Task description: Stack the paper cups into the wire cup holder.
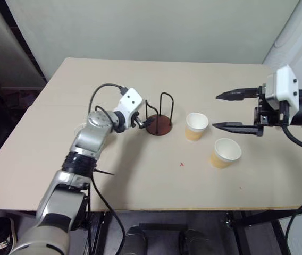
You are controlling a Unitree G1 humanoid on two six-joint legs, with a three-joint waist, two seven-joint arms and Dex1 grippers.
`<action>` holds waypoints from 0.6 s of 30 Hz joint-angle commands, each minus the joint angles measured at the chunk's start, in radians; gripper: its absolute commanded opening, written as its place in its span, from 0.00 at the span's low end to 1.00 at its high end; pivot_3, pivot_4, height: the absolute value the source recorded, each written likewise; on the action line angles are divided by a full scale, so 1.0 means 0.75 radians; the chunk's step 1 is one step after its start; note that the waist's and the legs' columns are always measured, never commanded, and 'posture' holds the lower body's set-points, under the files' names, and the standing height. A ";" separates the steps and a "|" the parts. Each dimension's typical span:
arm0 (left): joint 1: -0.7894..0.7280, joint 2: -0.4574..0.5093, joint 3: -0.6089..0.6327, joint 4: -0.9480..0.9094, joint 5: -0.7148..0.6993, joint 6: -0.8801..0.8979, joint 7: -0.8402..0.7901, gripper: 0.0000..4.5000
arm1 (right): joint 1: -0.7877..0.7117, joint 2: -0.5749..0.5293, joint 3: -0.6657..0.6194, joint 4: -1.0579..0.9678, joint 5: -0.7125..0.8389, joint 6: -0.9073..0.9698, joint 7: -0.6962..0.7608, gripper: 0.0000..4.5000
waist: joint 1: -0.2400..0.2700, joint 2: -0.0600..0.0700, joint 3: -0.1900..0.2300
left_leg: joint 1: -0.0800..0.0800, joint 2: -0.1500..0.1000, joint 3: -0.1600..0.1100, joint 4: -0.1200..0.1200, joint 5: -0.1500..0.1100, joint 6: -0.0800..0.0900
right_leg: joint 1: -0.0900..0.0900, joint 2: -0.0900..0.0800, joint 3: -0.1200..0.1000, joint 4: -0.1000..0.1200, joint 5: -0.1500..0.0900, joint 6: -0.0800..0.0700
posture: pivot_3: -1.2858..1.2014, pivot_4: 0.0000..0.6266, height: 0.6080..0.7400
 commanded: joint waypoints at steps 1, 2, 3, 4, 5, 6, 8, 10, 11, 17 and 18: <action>-0.094 -0.040 0.021 0.111 0.062 -0.086 0.058 0.93 | 0.019 -0.049 -0.112 -0.097 0.052 0.037 -0.054 0.79 | -0.001 0.000 0.000 | 0.000 0.000 0.002 0.001 0.000 0.000 | 0.000 0.000 0.001 0.000 0.000 0.001 | 0.52 0.24 1.00; -0.110 -0.052 0.025 0.148 0.072 -0.103 0.066 0.93 | 0.031 -0.057 -0.123 -0.110 0.060 0.047 -0.065 0.79 | 0.000 0.000 0.000 | 0.000 0.000 0.004 0.003 -0.001 0.000 | 0.000 0.000 0.002 0.000 -0.001 0.003 | 0.52 0.24 1.00; -0.124 -0.061 0.028 0.181 0.080 -0.121 0.070 0.93 | 0.040 -0.065 -0.132 -0.121 0.066 0.056 -0.074 0.79 | 0.000 0.000 0.000 | -0.001 0.000 0.006 0.004 -0.003 0.002 | 0.000 0.000 0.002 -0.001 -0.002 0.004 | 0.52 0.24 1.00; -0.136 -0.072 0.028 0.210 0.085 -0.139 0.070 0.93 | 0.050 -0.074 -0.142 -0.130 0.070 0.063 -0.084 0.79 | 0.000 0.000 0.000 | -0.001 0.000 0.008 0.006 -0.005 0.004 | 0.000 0.000 0.003 -0.001 -0.003 0.005 | 0.52 0.24 1.00; -0.147 -0.085 0.028 0.238 0.090 -0.162 0.070 0.93 | 0.061 -0.084 -0.153 -0.140 0.075 0.069 -0.092 0.79 | 0.000 0.000 0.000 | -0.001 0.000 0.009 0.008 -0.007 0.006 | 0.000 0.000 0.003 0.000 -0.004 0.007 | 0.52 0.24 1.00; -0.157 -0.099 0.032 0.264 0.090 -0.180 0.070 0.93 | 0.070 -0.091 -0.162 -0.148 0.080 0.074 -0.098 0.79 | 0.001 0.000 0.000 | -0.001 0.000 0.009 0.009 -0.008 0.008 | 0.000 0.000 0.004 0.000 -0.005 0.008 | 0.52 0.24 1.00; -0.172 -0.124 0.041 0.302 0.082 -0.205 0.058 0.89 | 0.088 -0.104 -0.177 -0.164 0.086 0.087 -0.114 0.79 | 0.003 0.000 0.000 | -0.002 0.000 0.011 0.011 -0.009 0.009 | 0.000 0.000 0.004 0.000 -0.006 0.010 | 0.52 0.24 1.00; -0.173 -0.139 0.046 0.310 0.075 -0.220 0.035 0.81 | 0.103 -0.115 -0.186 -0.175 0.091 0.092 -0.125 0.79 | 0.004 0.000 0.000 | -0.002 0.000 0.012 0.011 -0.010 0.010 | 0.000 0.000 0.005 0.000 -0.006 0.011 | 0.52 0.24 1.00; -0.169 -0.141 0.045 0.304 0.075 -0.227 0.024 0.74 | 0.110 -0.119 -0.190 -0.179 0.093 0.094 -0.129 0.79 | 0.005 0.000 0.000 | -0.002 0.000 0.012 0.011 -0.011 0.010 | 0.000 0.000 0.005 0.000 -0.007 0.011 | 0.52 0.24 1.00; -0.136 -0.116 0.072 0.200 0.047 -0.191 -0.050 0.25 | 0.134 -0.134 -0.198 -0.189 0.107 0.091 -0.144 0.79 | 0.006 0.000 0.000 | -0.002 0.000 0.017 0.011 -0.012 0.012 | 0.000 0.000 0.005 0.001 -0.008 0.013 | 0.52 0.24 1.00; -0.119 -0.104 0.072 0.149 0.031 -0.172 -0.095 0.16 | 0.137 -0.135 -0.195 -0.189 0.108 0.088 -0.142 0.79 | 0.006 0.000 0.000 | -0.002 0.000 0.018 0.011 -0.012 0.012 | 0.000 0.000 0.005 0.001 -0.008 0.013 | 0.52 0.24 1.00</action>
